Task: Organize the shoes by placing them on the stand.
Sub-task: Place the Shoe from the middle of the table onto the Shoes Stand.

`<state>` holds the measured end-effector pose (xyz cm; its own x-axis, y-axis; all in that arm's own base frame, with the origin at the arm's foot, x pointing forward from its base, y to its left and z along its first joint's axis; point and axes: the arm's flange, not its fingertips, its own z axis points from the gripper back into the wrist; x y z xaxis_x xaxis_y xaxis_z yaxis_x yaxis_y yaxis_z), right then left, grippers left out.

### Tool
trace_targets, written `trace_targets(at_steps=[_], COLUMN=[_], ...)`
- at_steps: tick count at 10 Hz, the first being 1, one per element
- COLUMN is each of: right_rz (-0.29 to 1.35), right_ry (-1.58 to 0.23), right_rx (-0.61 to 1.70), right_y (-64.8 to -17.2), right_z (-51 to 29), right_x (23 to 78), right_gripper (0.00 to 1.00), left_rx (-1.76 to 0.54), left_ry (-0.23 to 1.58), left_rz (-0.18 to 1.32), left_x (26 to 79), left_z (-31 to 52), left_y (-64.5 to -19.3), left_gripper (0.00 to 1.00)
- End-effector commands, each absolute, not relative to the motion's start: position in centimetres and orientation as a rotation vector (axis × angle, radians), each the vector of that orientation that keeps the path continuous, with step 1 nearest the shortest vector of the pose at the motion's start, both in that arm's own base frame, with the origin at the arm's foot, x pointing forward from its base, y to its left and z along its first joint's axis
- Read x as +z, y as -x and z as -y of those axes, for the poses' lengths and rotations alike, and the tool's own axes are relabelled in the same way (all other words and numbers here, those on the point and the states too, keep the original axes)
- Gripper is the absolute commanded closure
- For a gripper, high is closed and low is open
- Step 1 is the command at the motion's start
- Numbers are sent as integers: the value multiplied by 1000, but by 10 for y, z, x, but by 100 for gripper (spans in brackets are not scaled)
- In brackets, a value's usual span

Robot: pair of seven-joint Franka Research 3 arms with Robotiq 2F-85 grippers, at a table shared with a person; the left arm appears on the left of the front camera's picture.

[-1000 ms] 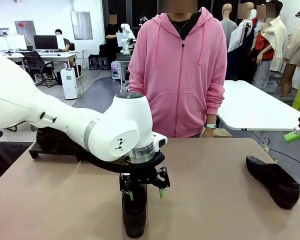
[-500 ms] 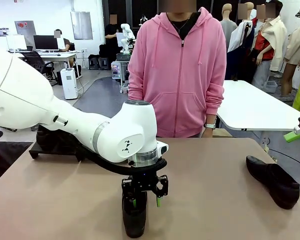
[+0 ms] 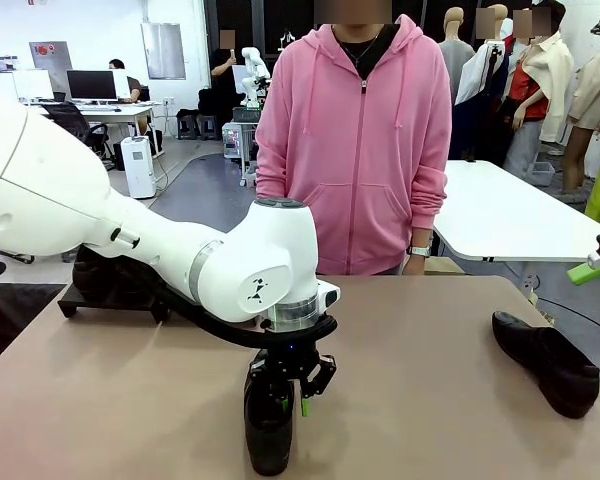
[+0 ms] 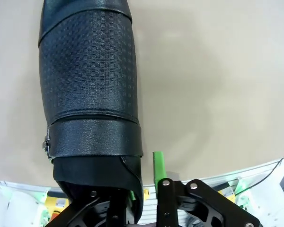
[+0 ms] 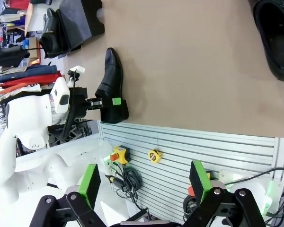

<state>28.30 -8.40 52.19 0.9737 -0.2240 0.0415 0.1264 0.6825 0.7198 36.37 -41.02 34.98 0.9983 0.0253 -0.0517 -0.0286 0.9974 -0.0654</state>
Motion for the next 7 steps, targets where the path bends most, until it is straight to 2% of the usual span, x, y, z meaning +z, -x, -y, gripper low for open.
trace_targets(at_steps=[1, 4, 7], right_rz=[140, 140, 140], right_ry=[-813, -813, -813], right_rx=[-186, -186, -186], right_y=[-282, -282, -282], right_z=[85, 85, 85], right_x=[522, 522, 522], right_gripper=[0, 0, 0], left_rx=[50, 47, -54], left_ry=[32, 4, -61], left_rz=[-32, 26, 241], left_x=[351, 364, 427], left_z=[412, 409, 387], left_y=[-366, -348, -288], left_gripper=[100, 100, 100])
